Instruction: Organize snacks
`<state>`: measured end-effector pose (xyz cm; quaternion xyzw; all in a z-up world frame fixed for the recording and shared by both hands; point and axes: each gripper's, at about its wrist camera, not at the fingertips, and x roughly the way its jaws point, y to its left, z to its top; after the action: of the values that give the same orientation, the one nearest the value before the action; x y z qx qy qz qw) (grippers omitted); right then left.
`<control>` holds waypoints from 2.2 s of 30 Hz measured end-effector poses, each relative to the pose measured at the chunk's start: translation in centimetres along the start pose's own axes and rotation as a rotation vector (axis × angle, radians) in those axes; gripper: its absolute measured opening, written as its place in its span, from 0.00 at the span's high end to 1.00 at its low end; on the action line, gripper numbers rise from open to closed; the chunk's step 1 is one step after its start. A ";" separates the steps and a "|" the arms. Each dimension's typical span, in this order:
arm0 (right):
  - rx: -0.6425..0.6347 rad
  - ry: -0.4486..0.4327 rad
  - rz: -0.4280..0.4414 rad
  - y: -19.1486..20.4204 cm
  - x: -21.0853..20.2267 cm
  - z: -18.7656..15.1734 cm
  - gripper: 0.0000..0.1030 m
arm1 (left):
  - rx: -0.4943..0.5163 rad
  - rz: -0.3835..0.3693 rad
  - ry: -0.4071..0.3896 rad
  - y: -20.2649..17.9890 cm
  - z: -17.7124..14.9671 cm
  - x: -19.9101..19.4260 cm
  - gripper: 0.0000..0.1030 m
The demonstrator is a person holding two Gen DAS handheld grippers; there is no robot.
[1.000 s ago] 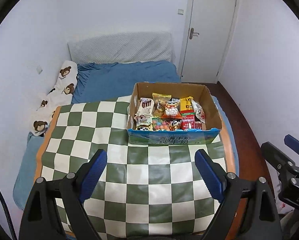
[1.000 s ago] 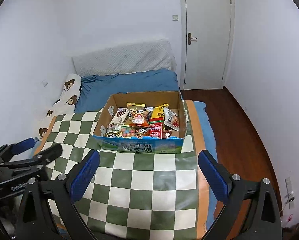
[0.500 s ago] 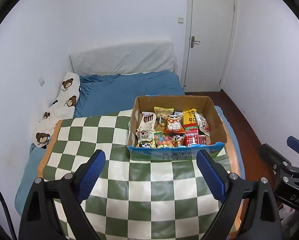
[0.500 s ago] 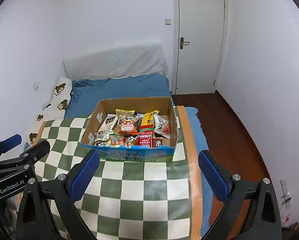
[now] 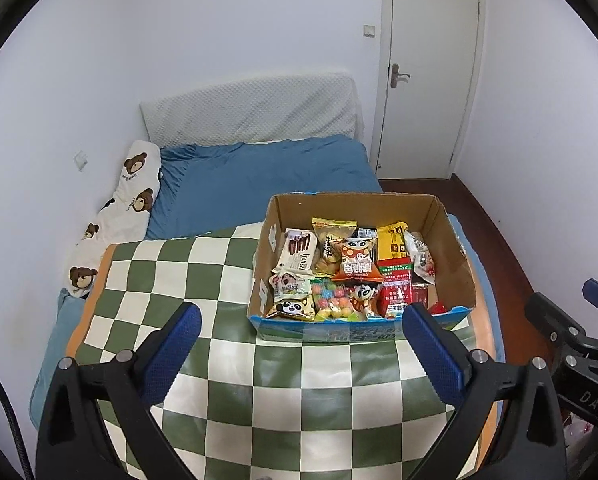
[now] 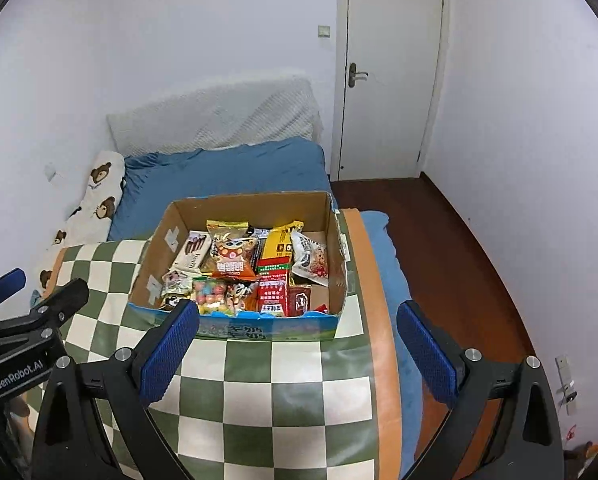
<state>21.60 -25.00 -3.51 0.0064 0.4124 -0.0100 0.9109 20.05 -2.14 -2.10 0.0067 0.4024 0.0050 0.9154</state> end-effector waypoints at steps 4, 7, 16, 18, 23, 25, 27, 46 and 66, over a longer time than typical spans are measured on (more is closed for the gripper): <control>0.000 0.032 -0.015 -0.2 2.1 0.4 0.02 | 0.008 -0.004 0.027 -0.7 0.5 1.5 0.00; 0.003 0.056 -0.012 -0.3 3.5 0.7 0.02 | 0.017 -0.017 0.056 -1.2 0.8 2.6 0.00; 0.016 0.076 -0.015 -0.7 4.9 1.3 0.02 | 0.023 -0.030 0.079 -2.0 1.3 3.5 0.00; 0.017 0.075 -0.018 -0.8 4.7 1.3 0.02 | 0.025 -0.033 0.079 -2.0 1.3 3.6 0.00; 0.019 0.074 -0.017 -0.8 4.7 1.4 0.02 | 0.009 -0.022 0.072 -2.0 1.3 3.7 0.00; 0.019 0.071 -0.018 -0.8 4.6 1.4 0.02 | 0.002 -0.023 0.070 -1.8 1.4 3.6 0.00; 0.020 0.068 -0.023 -0.9 4.4 1.3 0.02 | -0.001 -0.024 0.067 -1.8 1.5 3.5 0.00; 0.022 0.057 -0.027 -1.0 3.2 1.2 0.02 | -0.009 -0.025 0.050 -1.9 1.5 2.8 0.00; 0.030 0.050 -0.025 -1.4 1.9 1.2 0.02 | -0.014 -0.025 0.043 -1.9 1.4 2.3 0.00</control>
<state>23.74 -26.40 -4.19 0.0151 0.4350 -0.0276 0.8999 22.67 -4.04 -2.88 -0.0049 0.4222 -0.0034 0.9065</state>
